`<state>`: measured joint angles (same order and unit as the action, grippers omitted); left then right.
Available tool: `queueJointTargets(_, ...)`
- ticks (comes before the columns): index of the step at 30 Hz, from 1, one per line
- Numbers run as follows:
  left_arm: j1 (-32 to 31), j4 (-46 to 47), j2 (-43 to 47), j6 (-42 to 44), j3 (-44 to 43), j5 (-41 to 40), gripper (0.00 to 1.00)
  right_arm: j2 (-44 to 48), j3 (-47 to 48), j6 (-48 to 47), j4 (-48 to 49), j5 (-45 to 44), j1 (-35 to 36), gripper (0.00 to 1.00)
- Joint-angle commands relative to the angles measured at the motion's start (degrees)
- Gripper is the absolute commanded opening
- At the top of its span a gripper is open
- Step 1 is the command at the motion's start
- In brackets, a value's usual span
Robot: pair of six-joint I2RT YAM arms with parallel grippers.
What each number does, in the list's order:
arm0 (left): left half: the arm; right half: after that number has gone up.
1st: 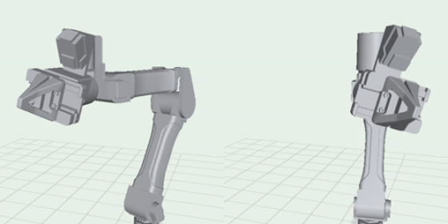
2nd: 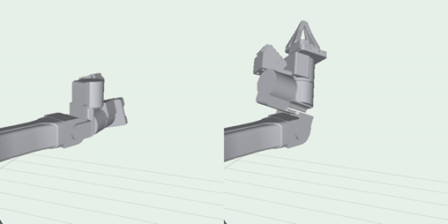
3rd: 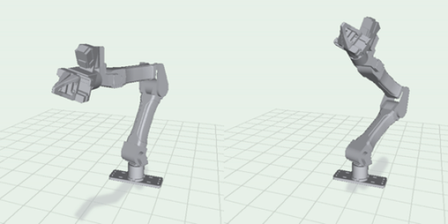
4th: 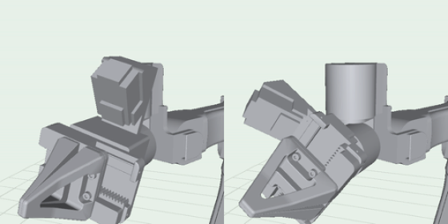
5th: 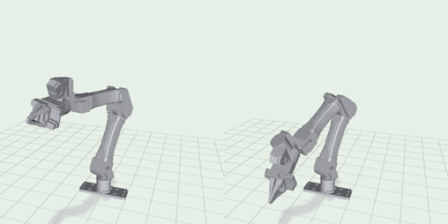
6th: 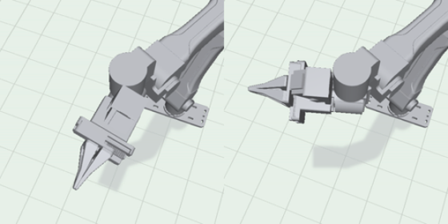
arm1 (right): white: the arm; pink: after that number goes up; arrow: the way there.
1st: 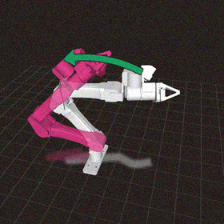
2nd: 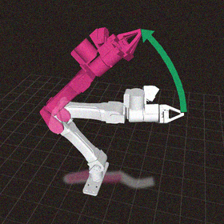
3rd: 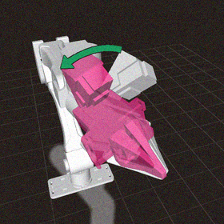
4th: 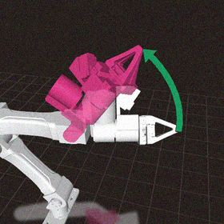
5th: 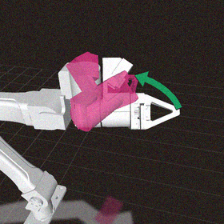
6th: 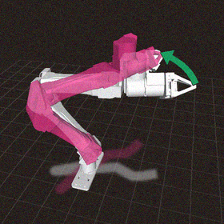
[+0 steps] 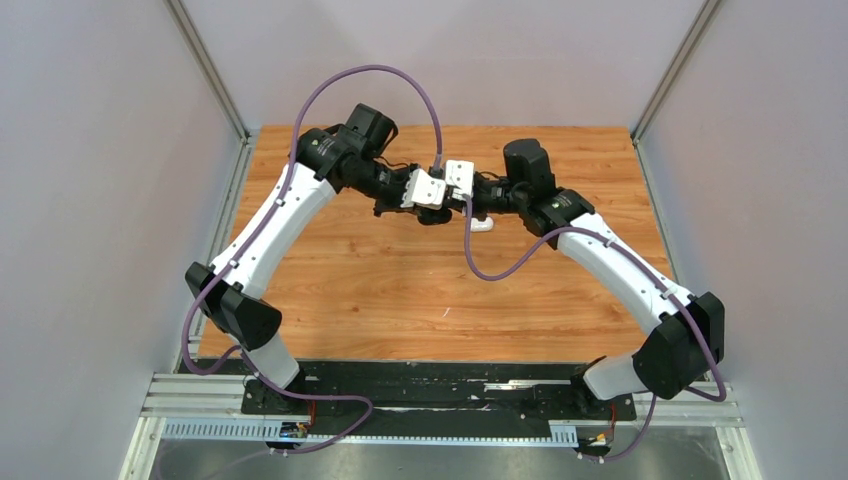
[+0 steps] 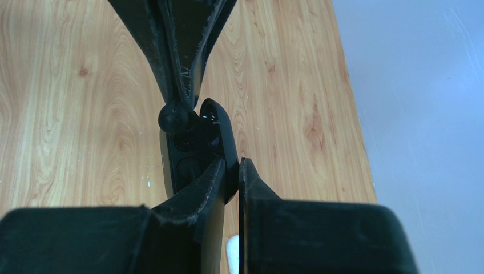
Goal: Insert the wireless bluetooth earbuds into the charging case
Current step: Insert the left earbud into the left side groove of the charging case.
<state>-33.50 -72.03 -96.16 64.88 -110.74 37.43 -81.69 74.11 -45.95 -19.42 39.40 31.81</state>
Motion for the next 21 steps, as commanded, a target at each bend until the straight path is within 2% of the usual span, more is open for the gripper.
queueJointTargets(1,-0.4,-0.2,-0.9,-2.8,-1.8,-3.7,0.00,0.8,2.7,-0.4,2.9,-0.4,0.8,0.00)
queueJointTargets(11,-0.9,7.5,-1.2,-11.2,-1.0,-5.9,0.00,1.6,2.6,2.1,3.1,1.4,0.9,0.00)
queueJointTargets(21,-0.9,11.8,0.3,-12.9,2.0,-7.0,0.00,1.7,2.2,4.0,3.2,3.1,0.9,0.00)
